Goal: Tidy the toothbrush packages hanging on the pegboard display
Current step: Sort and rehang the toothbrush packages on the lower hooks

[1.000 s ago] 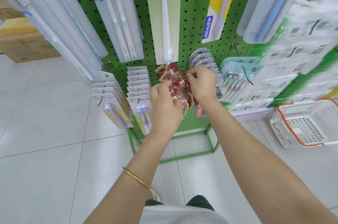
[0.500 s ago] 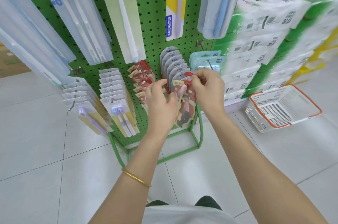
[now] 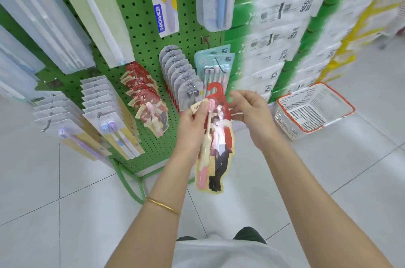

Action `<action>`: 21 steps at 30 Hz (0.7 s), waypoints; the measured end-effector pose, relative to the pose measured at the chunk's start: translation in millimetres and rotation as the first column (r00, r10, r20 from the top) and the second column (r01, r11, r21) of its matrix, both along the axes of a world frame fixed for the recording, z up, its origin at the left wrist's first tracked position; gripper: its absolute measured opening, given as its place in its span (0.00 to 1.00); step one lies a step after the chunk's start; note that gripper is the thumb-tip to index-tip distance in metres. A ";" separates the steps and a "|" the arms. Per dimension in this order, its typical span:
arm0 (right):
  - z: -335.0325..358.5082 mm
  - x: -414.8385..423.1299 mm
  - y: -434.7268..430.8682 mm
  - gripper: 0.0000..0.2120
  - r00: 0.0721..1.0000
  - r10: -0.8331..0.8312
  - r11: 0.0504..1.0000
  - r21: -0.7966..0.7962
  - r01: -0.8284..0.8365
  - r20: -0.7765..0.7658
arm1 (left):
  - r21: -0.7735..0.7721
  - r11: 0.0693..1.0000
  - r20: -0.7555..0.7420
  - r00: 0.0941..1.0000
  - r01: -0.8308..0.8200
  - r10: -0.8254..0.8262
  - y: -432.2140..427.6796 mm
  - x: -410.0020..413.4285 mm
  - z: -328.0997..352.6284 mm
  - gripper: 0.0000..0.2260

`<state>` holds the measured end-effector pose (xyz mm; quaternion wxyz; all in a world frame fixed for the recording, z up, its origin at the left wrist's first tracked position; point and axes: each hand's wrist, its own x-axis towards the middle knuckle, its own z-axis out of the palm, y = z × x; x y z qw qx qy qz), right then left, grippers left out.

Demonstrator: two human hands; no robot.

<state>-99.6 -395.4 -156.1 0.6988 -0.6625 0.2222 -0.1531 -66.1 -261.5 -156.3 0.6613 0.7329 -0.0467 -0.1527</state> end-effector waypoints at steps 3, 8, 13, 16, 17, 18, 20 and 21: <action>-18.9 -19.9 13.1 0.10 0.988 0.084 0.996 0.026 -0.082 -0.128 | 0.054 0.994 -0.035 0.995 -0.092 0.094 -2.7 3.8 -4.5 0.23; -26.7 -27.3 49.4 0.11 0.996 -0.072 0.976 0.204 0.082 -0.055 | 0.096 0.986 0.052 0.990 -0.135 0.131 -11.1 -0.4 -12.3 0.20; -24.8 -17.7 42.5 0.12 0.979 -0.191 0.809 0.554 0.197 -0.069 | 0.536 0.839 0.432 0.883 -0.087 -0.184 -2.2 -39.0 -29.5 0.29; -23.0 -13.0 32.7 0.10 0.959 -0.252 0.756 0.593 0.277 -0.127 | 0.635 0.770 0.413 0.818 0.057 -0.401 7.4 -44.5 -35.0 0.33; -23.6 -11.4 28.9 0.09 0.952 -0.269 0.735 0.609 0.299 -0.144 | 0.687 0.718 0.363 0.800 0.116 -0.477 9.7 -44.9 -35.2 0.34; -23.1 -10.8 26.3 0.08 0.948 -0.277 0.714 0.627 0.312 -0.156 | 0.728 0.667 0.327 0.775 0.158 -0.540 11.9 -45.5 -34.1 0.36; -23.7 -9.9 23.8 0.07 0.952 -0.264 0.701 0.647 0.300 -0.155 | 0.790 0.574 0.248 0.744 0.216 -0.621 15.8 -45.0 -30.7 0.41; -24.1 -9.7 24.3 0.09 0.960 -0.247 0.692 0.668 0.272 -0.134 | 0.808 0.538 0.206 0.740 0.240 -0.640 17.3 -42.9 -30.3 0.44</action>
